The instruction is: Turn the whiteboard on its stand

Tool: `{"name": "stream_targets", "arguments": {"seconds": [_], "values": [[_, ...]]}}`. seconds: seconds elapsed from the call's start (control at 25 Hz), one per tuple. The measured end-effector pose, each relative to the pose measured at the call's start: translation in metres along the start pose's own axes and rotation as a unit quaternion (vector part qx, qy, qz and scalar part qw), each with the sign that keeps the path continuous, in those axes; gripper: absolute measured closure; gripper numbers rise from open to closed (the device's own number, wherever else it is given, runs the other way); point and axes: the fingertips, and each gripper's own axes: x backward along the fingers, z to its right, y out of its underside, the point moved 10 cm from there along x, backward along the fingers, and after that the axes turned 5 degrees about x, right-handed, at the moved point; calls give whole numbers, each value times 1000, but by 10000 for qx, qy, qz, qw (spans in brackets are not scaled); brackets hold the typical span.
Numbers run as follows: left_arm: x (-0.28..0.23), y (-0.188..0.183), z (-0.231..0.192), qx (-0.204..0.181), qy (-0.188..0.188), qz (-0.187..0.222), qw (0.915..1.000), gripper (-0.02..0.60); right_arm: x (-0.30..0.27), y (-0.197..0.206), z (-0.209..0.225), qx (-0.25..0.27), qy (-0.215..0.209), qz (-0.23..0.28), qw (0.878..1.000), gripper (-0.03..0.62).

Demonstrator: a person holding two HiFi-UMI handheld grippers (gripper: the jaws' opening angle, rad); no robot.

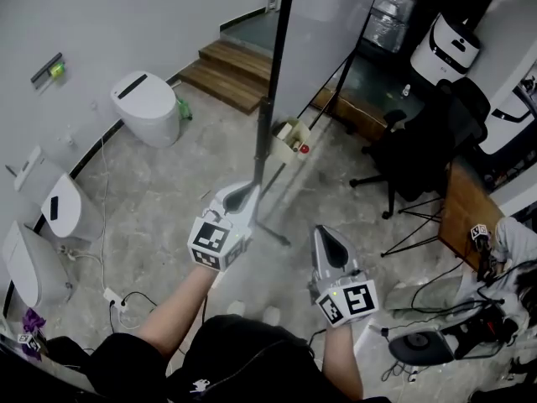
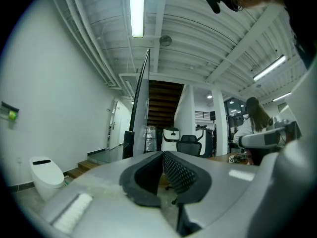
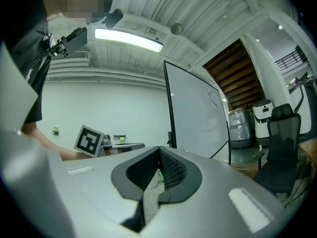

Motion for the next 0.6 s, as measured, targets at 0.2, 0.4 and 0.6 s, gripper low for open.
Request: {"name": "stream_targets", "arguments": {"seconds": [0.2, 0.4, 0.6], "values": [[-27, -13, -19, -185, -241, 48, 9995, 541, 3, 2, 13, -5, 61, -24, 10000, 585], [-56, -22, -44, -386, -389, 38, 9985, 527, 1, 1, 18, 20, 138, -57, 9999, 585], [-91, -25, -59, -519, -432, -74, 9977, 475, 1, 0, 30, 23, 230, -123, 9997, 585]]}}
